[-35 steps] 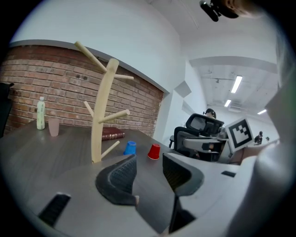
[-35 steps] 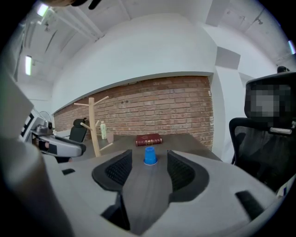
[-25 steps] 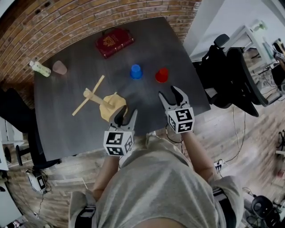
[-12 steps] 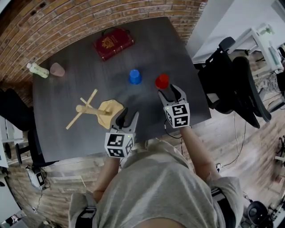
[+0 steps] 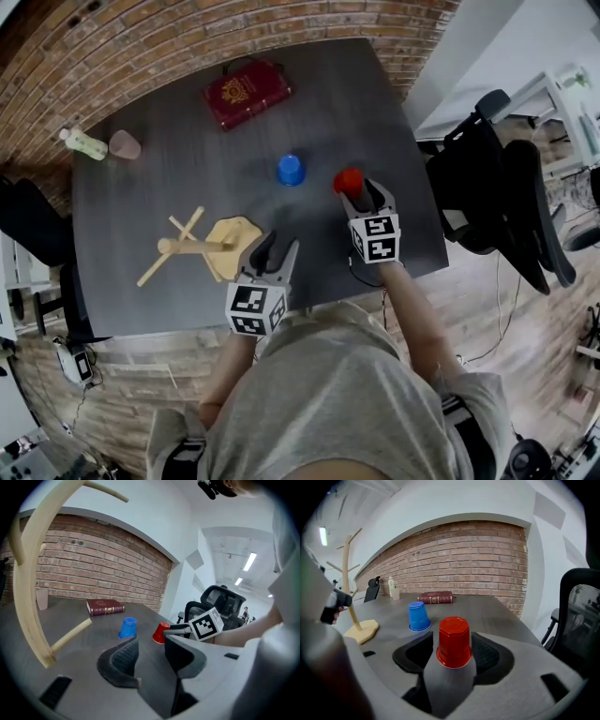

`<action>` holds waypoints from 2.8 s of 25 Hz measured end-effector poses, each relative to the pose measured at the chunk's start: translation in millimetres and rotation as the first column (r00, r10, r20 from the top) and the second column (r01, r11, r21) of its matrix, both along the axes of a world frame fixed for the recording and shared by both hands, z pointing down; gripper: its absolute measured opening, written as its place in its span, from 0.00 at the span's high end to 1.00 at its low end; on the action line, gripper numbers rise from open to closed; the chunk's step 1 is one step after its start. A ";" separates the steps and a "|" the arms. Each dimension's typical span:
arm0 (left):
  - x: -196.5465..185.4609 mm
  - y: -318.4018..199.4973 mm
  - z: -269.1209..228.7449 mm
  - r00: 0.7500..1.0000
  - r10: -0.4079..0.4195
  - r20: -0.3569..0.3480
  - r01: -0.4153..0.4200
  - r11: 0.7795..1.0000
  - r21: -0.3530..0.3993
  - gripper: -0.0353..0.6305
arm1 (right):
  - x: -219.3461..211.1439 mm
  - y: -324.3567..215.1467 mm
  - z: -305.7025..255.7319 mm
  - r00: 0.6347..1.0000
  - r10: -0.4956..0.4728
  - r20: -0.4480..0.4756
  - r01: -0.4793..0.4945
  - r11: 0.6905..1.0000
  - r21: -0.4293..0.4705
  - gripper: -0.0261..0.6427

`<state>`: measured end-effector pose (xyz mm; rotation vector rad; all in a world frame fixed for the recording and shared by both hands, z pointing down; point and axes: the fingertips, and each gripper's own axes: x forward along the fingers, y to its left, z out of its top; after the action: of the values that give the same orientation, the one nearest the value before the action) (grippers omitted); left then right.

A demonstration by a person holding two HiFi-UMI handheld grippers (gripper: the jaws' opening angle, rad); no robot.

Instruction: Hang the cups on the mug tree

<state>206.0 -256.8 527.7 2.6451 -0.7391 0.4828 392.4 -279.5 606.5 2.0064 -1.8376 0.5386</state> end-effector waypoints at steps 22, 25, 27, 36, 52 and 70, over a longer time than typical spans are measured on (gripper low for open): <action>-4.9 12.7 -0.8 1.000 -0.028 0.011 0.027 1.000 0.012 0.70 | -4.0 -5.2 -7.9 0.999 -0.051 -0.017 0.052 0.998 0.021 0.64; -7.4 17.0 -5.4 0.999 -0.033 0.003 0.033 0.999 0.022 0.70 | -8.9 -0.9 -19.4 0.998 -0.065 -0.022 0.066 0.997 0.039 0.64; -9.9 19.5 -8.8 0.999 -0.038 -0.002 0.038 0.999 0.029 0.70 | -12.8 1.9 -29.1 0.997 -0.075 -0.029 0.077 0.996 0.054 0.64; -37.5 25.5 -20.4 0.996 -0.086 -0.012 0.087 0.995 0.054 0.70 | -46.2 3.6 -87.5 0.990 -0.137 -0.037 0.141 0.976 0.166 0.64; -103.5 28.1 -40.3 0.974 -0.224 -0.025 0.225 0.970 0.096 0.70 | -136.7 -5.7 -144.5 0.949 -0.313 -0.035 0.310 0.909 0.277 0.64; -192.9 30.4 -40.3 0.892 -0.452 -0.015 0.451 0.887 0.096 0.70 | -233.8 -30.3 -145.4 0.864 -0.504 -0.003 0.483 0.826 0.291 0.64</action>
<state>13.1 -226.4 487.4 2.4354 -1.3666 0.3298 158.6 -309.8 461.1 1.5664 -2.4841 0.2034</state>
